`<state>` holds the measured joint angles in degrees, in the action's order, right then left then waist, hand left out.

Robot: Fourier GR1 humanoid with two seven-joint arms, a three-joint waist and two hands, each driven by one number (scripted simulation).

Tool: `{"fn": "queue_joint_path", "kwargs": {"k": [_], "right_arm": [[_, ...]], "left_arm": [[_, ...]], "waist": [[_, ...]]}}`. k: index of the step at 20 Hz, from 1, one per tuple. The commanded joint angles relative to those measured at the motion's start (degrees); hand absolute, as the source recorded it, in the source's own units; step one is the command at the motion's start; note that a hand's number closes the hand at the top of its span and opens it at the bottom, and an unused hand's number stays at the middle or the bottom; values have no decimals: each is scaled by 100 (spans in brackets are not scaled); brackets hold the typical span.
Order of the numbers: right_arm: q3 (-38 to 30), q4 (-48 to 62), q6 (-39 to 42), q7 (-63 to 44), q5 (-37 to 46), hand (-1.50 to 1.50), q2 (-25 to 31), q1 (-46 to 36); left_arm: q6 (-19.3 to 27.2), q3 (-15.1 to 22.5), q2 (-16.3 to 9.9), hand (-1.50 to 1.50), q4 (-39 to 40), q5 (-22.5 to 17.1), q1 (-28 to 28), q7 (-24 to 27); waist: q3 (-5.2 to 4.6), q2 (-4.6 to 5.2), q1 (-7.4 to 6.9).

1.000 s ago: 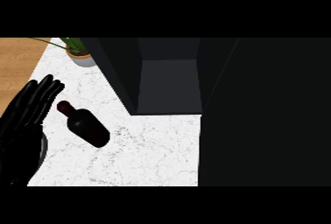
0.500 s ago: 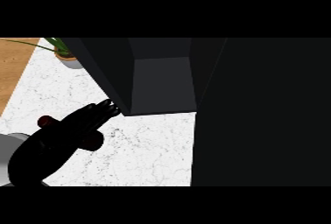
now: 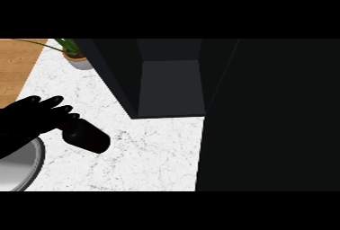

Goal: Pick up the wine, place it into the cabinet and close the cabinet

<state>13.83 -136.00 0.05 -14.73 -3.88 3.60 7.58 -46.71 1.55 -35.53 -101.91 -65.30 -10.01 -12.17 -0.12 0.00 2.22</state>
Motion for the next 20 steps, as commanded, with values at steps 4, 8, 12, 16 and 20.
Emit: {"fn": "queue_joint_path", "kwargs": {"k": [4, 8, 12, 16, 20], "right_arm": [[701, -1279, -430, -1286, 586, -150, -34, 111], [1354, -1494, -607, -1259, 1114, -150, -83, 476], [1391, -1511, -826, -1531, 1105, -150, -21, 154], [1539, -1338, -1117, -1797, 1414, -150, -39, -298], [1569, -1520, -1291, -1973, 1447, -150, 103, -365]], "left_arm": [[-360, -84, -1568, -150, 963, -2366, -790, -792], [-303, 10, -1908, -150, 1173, -2898, -989, -1180], [-937, -38, -1763, -150, 2042, -2850, -1164, -1467], [-494, 17, -1540, -150, 1839, -2639, -1457, -1521], [-358, -18, -1288, -150, 1849, -2069, -1487, -1516]], "waist": [[7, -6, -110], [9, -23, -105], [5, -3, -77], [5, -8, -106], [4, -16, -92]]}}
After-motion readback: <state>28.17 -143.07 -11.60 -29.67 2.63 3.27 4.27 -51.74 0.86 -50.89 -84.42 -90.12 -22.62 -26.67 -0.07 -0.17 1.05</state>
